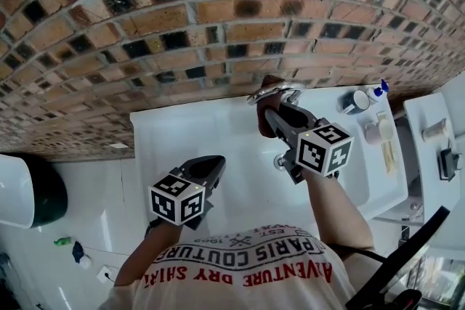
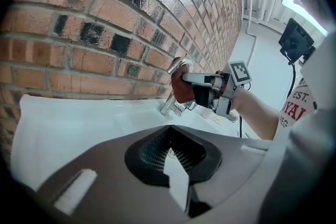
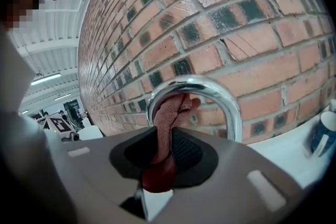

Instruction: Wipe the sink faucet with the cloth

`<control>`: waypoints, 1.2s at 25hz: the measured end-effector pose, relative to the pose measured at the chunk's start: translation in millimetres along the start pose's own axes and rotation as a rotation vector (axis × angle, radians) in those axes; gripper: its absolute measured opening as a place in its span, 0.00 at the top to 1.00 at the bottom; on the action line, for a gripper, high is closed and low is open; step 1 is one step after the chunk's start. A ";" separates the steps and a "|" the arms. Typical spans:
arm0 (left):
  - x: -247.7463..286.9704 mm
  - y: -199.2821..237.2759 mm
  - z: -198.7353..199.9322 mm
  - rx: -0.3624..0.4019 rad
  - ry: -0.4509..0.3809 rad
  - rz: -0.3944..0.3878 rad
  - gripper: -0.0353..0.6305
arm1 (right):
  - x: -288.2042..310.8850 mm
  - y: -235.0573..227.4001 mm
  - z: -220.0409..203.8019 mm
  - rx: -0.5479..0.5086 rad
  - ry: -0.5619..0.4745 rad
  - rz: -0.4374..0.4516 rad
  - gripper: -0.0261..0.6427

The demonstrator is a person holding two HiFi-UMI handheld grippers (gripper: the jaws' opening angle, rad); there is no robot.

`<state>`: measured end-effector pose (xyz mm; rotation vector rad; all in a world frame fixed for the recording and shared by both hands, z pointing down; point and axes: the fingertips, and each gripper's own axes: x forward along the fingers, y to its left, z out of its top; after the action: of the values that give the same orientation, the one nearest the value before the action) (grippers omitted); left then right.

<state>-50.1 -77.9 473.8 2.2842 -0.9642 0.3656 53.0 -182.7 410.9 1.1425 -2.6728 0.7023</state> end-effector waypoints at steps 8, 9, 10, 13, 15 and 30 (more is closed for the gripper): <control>-0.4 -2.4 1.2 0.005 0.002 -0.001 0.94 | -17.0 -10.8 15.9 -0.008 -0.033 -0.025 0.84; -0.2 -2.5 1.3 0.005 0.003 -0.001 0.94 | -19.2 -15.0 17.2 -0.006 -0.038 -0.035 0.84; -0.2 -2.6 1.2 0.005 0.003 -0.001 0.94 | -21.5 -19.3 18.3 -0.003 -0.042 -0.044 0.84; -0.3 -2.6 0.5 0.005 0.006 -0.001 0.94 | -28.9 -32.8 19.7 0.012 -0.055 -0.076 0.84; 0.2 -2.1 0.0 0.005 0.008 -0.001 0.94 | -33.1 -42.0 18.8 0.022 -0.063 -0.095 0.84; 4.4 -0.1 -2.2 -0.001 0.018 0.001 0.94 | -30.3 -78.2 -20.2 0.109 -0.025 -0.150 0.84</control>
<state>-47.0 -78.8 477.6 2.2759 -0.9560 0.3853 129.2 -200.6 447.3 1.3709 -2.5629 0.8199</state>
